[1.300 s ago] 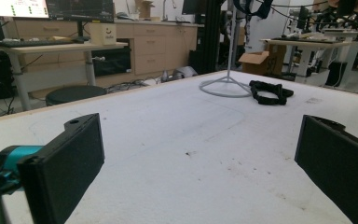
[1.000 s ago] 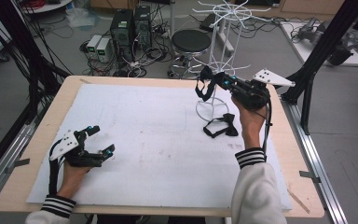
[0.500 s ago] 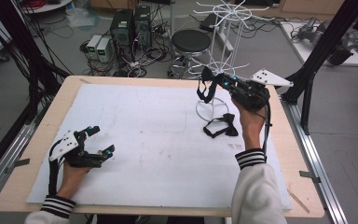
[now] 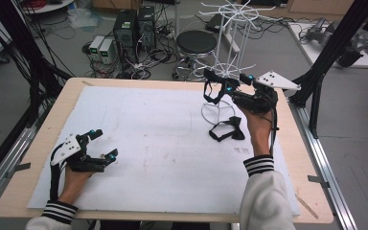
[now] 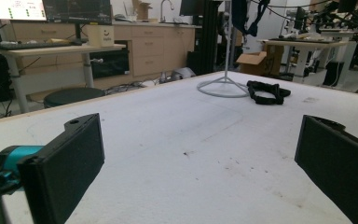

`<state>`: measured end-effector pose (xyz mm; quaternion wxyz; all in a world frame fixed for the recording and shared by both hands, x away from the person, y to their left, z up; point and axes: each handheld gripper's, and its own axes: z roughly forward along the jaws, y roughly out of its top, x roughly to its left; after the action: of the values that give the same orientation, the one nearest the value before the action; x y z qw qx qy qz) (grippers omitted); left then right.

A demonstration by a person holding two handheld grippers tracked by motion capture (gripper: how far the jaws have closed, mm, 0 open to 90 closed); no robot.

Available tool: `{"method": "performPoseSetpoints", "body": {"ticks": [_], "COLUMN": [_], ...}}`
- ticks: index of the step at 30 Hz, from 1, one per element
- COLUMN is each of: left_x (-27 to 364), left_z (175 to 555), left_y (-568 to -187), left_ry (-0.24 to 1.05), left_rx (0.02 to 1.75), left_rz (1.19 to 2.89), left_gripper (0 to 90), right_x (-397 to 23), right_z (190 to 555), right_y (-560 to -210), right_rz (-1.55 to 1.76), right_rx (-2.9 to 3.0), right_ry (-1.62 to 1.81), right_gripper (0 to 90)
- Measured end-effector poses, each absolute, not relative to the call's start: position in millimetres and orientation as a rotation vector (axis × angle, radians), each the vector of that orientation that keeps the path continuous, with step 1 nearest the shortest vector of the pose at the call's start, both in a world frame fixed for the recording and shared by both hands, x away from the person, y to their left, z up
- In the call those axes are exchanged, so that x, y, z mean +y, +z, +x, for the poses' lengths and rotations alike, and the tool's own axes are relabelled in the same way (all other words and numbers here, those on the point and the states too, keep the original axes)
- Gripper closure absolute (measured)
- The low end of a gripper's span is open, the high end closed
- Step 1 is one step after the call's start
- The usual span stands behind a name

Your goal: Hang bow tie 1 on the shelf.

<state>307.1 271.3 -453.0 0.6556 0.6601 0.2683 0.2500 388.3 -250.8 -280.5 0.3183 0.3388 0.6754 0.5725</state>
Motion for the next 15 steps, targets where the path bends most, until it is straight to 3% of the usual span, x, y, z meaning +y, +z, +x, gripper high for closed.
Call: {"method": "performPoseSetpoints", "body": {"ticks": [3, 6, 8, 15], "left_x": [271.4, 271.4, 271.3, 271.6], "left_z": [307.0, 306.9, 306.8, 306.6], "left_y": [-453.0, -453.0, -453.1, -453.3], "left_ry": [0.566, 0.567, 0.568, 0.569], "left_rx": [0.610, 0.610, 0.610, 0.612], "left_rz": [1.496, 1.497, 1.498, 1.494], "left_gripper": [1.8, 1.8, 1.8, 1.8], "right_x": [-250.4, -251.2, -250.9, -248.3], "right_z": [385.9, 381.4, 378.1, 371.5], "right_y": [-279.5, -276.5, -274.1, -270.8], "right_rz": [0.917, 0.883, 0.860, 0.844], "right_rx": [1.744, 1.736, 1.721, 1.728], "right_ry": [1.504, 1.514, 1.528, 1.531], "right_gripper": [10.9, 10.1, 0.4, 0.6]}}
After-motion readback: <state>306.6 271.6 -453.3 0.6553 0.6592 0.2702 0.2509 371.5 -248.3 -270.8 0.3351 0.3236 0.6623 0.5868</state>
